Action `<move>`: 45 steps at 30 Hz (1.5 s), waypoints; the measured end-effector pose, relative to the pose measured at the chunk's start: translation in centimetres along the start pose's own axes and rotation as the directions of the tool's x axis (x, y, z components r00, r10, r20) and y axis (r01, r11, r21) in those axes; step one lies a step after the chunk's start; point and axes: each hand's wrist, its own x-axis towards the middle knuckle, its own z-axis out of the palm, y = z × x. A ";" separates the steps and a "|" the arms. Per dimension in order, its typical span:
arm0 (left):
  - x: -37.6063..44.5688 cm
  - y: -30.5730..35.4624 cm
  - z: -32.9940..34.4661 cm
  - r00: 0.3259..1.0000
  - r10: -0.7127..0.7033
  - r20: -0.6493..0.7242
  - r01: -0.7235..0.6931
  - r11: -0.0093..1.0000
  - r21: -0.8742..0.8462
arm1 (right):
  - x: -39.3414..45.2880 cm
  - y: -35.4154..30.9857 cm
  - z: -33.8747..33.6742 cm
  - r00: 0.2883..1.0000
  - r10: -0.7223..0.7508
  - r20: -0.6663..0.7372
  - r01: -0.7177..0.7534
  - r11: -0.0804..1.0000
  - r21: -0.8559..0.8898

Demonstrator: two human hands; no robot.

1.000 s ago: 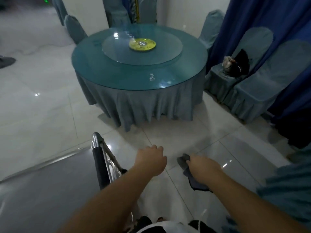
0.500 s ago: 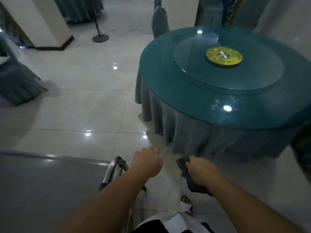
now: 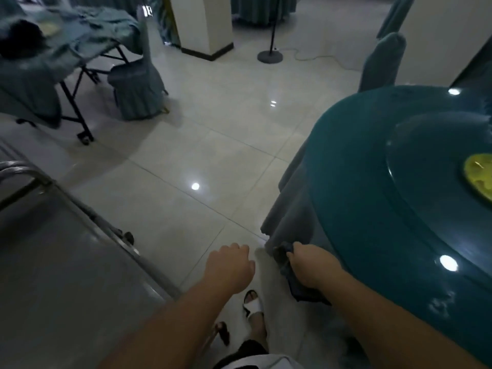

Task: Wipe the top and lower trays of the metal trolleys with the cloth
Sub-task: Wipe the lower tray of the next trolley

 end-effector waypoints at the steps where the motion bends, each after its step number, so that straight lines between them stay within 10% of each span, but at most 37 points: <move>1: 2.1 -0.9 -0.8 1.000 -0.022 -0.005 0.022 0.999 -0.026 | 2.4 -0.4 -1.6 1.000 -0.013 0.012 0.013 1.000 -0.017; 12: 15.1 -13.5 -9.3 0.944 -0.330 -0.005 0.311 0.896 -0.316 | 22.7 -8.7 -16.3 0.986 -0.162 0.034 0.165 0.973 -0.161; 19: 17.1 -21.7 -9.8 0.783 -0.622 0.037 0.552 0.665 -0.503 | 34.1 -20.4 -21.0 0.897 -0.396 0.195 0.440 0.840 -0.317; 26: 20.3 -27.6 -12.1 0.499 -0.840 0.212 0.735 0.280 -0.618 | 41.7 -32.9 -25.4 0.638 -0.651 0.410 0.760 0.451 -0.467; 37: 19.0 -26.2 -9.7 0.092 -0.855 0.510 0.699 -0.309 -0.645 | 43.1 -45.7 -22.4 0.208 -0.606 0.768 0.853 -0.271 -0.445; 45: 19.7 -24.5 -4.9 -0.045 -0.791 0.610 0.612 -0.505 -0.608 | 40.3 -47.8 -16.4 0.105 -0.585 0.804 0.827 -0.397 -0.397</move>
